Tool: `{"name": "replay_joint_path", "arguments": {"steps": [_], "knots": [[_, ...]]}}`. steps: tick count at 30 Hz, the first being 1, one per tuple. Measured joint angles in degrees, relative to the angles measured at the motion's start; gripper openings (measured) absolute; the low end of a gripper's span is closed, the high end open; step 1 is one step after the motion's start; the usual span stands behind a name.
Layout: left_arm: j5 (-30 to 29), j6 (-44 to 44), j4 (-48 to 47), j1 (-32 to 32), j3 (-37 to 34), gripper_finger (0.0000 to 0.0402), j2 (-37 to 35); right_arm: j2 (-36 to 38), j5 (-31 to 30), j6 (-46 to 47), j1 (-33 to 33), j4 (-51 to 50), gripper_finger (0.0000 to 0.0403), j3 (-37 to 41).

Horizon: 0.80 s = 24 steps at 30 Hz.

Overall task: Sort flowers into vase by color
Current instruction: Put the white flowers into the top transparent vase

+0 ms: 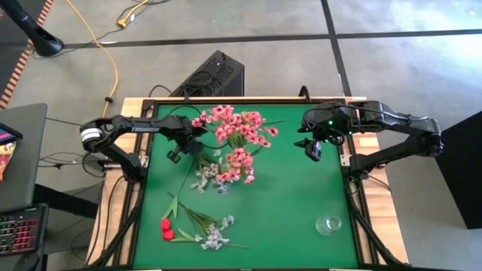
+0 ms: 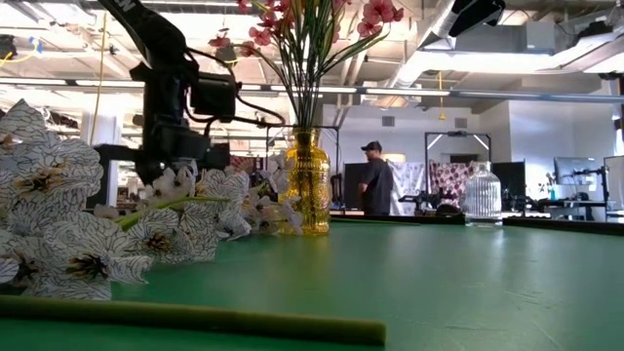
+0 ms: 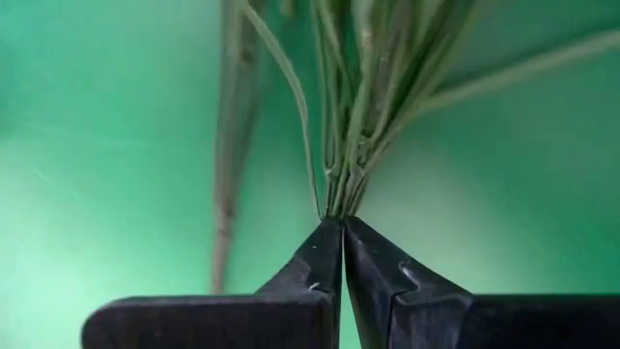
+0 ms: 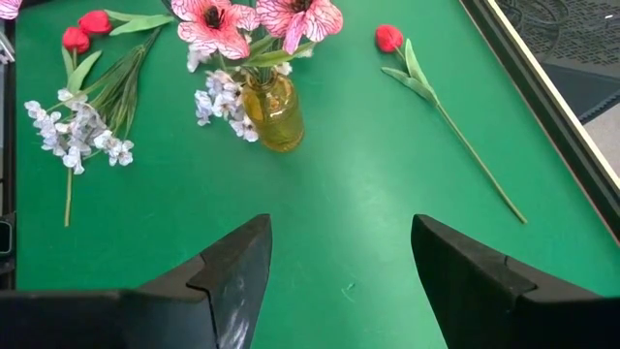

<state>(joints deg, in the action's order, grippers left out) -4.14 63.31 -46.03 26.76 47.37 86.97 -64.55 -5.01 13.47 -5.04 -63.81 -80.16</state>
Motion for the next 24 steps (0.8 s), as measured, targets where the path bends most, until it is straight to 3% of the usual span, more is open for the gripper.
{"name": "replay_joint_path", "arguments": {"steps": [9,20,24], "knots": [[-2.65,-3.98,-3.63,0.0,0.0,0.0,-11.47,0.0,0.0,0.02,0.0,0.05,0.0276,0.0],[-16.75,-12.84,1.3,0.08,0.0,0.0,-30.63,0.0,0.0,-0.33,0.0,0.2,0.0276,0.0],[-10.83,-17.1,2.06,0.09,0.09,0.0,-33.35,0.0,0.01,-0.39,0.0,0.46,0.0276,0.0]]}}
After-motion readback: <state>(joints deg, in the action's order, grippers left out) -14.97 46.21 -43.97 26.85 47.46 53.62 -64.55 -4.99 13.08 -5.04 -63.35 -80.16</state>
